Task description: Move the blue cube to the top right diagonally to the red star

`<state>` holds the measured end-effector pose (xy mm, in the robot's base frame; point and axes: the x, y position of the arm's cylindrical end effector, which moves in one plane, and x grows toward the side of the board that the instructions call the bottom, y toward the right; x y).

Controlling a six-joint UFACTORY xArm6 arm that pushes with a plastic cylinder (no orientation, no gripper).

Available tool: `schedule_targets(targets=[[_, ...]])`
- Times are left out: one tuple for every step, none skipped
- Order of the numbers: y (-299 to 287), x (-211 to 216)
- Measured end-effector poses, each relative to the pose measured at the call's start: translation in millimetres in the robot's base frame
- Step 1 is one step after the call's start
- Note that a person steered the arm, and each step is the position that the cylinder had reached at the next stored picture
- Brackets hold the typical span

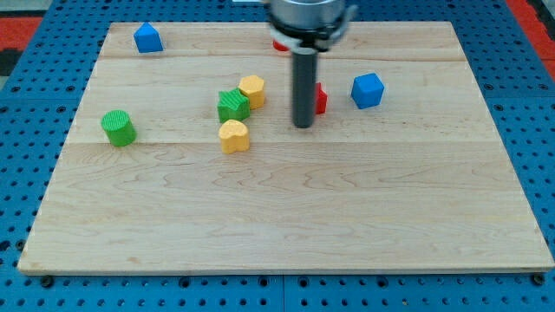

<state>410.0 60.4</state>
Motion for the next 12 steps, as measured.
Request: schedule_targets(targets=[[50.8, -19.6], [51.6, -57.4], [58.5, -72.3], [96.8, -81.6], [98.0, -124.7], [106.3, -164.5], [123.2, -162.6], [76.8, -121.7], [75.9, -121.7], [75.9, -121.7], [75.8, -120.1], [73.0, -98.8]])
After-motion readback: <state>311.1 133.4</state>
